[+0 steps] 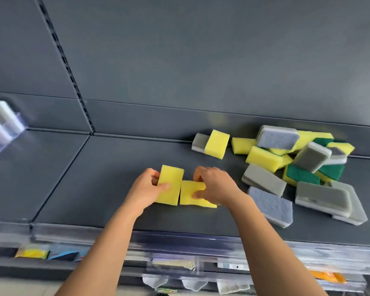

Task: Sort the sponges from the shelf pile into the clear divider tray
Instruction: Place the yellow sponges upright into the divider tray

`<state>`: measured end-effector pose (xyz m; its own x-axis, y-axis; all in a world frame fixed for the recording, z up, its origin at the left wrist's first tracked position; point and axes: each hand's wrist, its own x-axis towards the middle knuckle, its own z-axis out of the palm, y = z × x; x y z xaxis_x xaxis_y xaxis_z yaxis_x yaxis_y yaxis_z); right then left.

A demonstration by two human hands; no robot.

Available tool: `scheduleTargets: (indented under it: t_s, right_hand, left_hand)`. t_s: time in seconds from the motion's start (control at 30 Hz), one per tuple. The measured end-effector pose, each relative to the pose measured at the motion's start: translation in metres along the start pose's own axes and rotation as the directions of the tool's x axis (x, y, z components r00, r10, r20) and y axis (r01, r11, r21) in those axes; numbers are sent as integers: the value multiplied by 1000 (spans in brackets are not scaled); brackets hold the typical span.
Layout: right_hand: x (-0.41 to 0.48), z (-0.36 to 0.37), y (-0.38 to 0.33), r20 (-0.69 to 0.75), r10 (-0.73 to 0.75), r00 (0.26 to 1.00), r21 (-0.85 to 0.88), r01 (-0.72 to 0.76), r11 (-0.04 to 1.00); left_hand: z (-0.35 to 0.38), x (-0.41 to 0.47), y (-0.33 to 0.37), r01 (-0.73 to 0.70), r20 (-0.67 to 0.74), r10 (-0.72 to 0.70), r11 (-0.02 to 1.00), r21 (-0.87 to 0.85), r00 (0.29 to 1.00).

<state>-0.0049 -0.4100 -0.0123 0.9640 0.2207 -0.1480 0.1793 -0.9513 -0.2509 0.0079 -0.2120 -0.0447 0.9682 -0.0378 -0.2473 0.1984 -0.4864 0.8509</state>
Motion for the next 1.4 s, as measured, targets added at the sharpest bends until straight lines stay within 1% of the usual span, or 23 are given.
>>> scheduleTargets:
  t_s: [0.07, 0.17, 0.27, 0.47, 0.57, 0.63, 0.8, 0.9, 1.03, 1.17, 1.4]
  right_hand:
    - [-1, 1, -6, -14, -10, 1000, 147, 12, 989]
    - [1, 5, -21, -50, -68, 996, 256, 79, 963]
    - [4, 11, -44, -116, -122, 986, 399, 159, 903]
    - [16, 34, -115, -273, -172, 946, 574, 304, 760]
    - [22, 44, -161, -339, -201, 919, 599, 376, 707]
    - [26, 53, -197, -357, -229, 906, 607, 411, 680]
    - [30, 74, -289, -313, -295, 903, 660, 430, 616]
    - [33, 86, -342, -310, -337, 889, 665, 456, 591]
    - [35, 103, -408, -305, -379, 873, 684, 478, 551]
    - [41, 119, -469, -301, -416, 858, 686, 498, 530]
    - [61, 129, -551, -281, -470, 837, 682, 518, 516]
  left_hand:
    - [-11, -10, -10, 9, -37, -12, 995, -98, 999]
    - [-30, -24, -26, -16, -98, -6, 976, -219, 995]
    - [-48, -39, -37, -51, -170, 10, 969, -242, 985]
    - [-100, -74, -70, -82, -339, -35, 943, -323, 940]
    - [-135, -95, -91, -100, -409, -58, 930, -354, 910]
    - [-162, -111, -108, -101, -445, -81, 924, -370, 892]
    - [-233, -148, -153, -95, -508, -123, 919, -382, 852]
    - [-273, -168, -178, -101, -523, -143, 907, -409, 840]
    - [-325, -191, -211, -105, -556, -146, 913, -395, 818]
    - [-372, -211, -234, -118, -591, -151, 913, -391, 793]
    - [-441, -221, -266, -104, -643, -193, 914, -393, 741]
